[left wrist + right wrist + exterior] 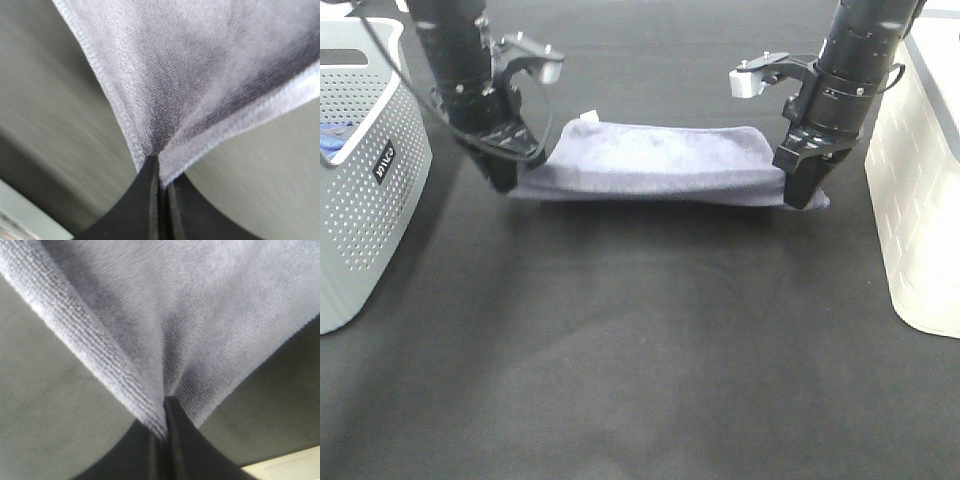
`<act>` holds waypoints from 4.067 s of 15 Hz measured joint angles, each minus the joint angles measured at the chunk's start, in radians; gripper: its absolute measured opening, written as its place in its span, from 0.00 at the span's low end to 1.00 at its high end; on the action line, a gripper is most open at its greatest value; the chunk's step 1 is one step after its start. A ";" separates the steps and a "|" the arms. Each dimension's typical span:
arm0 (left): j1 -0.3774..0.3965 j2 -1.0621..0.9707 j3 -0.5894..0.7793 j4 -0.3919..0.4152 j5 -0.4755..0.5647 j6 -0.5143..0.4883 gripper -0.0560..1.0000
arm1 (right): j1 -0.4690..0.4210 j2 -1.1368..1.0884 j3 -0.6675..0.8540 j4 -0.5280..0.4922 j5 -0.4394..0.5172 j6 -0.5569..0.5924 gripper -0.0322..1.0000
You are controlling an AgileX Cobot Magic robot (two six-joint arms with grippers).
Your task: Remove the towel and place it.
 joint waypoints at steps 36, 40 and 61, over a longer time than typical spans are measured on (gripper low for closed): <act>-0.010 -0.097 0.465 -0.080 -0.005 0.008 0.11 | 0.003 -0.081 0.484 0.130 -0.051 -0.001 0.27; -0.010 -0.097 0.465 -0.084 -0.004 0.008 0.23 | 0.003 -0.081 0.484 0.152 -0.035 0.038 0.41; -0.107 -0.030 0.465 -0.155 -0.054 -0.038 0.48 | 0.003 -0.421 0.485 0.153 0.004 0.270 0.43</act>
